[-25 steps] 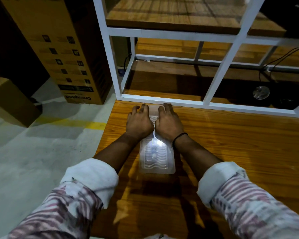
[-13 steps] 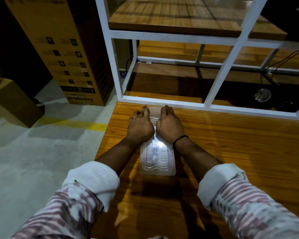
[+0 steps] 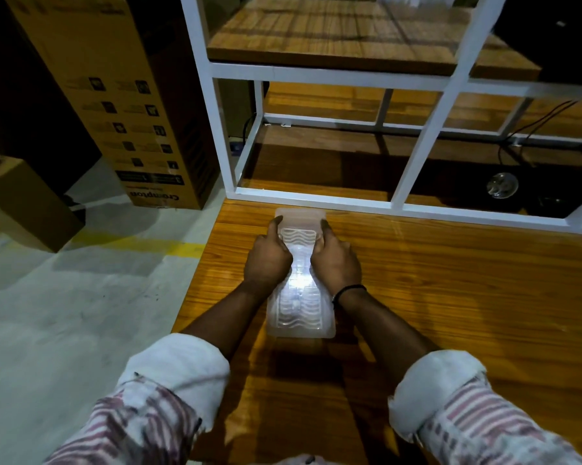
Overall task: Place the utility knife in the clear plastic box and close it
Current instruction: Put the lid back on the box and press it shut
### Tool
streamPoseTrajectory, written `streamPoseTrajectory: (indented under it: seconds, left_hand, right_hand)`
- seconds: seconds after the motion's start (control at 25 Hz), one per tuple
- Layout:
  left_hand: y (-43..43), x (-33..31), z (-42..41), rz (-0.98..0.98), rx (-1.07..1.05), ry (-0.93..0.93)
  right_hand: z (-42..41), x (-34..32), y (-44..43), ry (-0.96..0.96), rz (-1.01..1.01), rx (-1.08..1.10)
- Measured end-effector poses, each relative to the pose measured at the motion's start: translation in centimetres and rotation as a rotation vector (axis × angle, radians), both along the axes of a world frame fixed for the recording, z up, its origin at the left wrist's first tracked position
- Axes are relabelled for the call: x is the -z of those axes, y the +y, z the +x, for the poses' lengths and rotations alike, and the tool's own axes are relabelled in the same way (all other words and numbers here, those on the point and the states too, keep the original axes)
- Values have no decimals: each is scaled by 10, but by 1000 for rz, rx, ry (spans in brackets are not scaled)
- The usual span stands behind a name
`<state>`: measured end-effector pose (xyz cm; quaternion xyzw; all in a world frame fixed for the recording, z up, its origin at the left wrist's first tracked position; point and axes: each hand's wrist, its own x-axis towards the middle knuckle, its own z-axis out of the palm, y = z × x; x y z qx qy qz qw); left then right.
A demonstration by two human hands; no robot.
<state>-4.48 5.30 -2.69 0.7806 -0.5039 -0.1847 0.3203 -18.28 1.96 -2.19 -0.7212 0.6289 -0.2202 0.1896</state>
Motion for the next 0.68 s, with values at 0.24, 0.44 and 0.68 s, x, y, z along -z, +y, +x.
streamPoseTrajectory:
  seconds: [0.24, 0.44, 0.68]
  left_hand:
    - [3, -3, 1, -117, 11, 97]
    - [16, -13, 2, -97, -37, 243]
    - [67, -15, -8, 64, -127, 278]
  right_hand:
    - [0, 1, -1, -306, 87, 55]
    - [-4, 1, 3, -501, 133, -12]
    - [-27, 17, 41, -588, 318, 158]
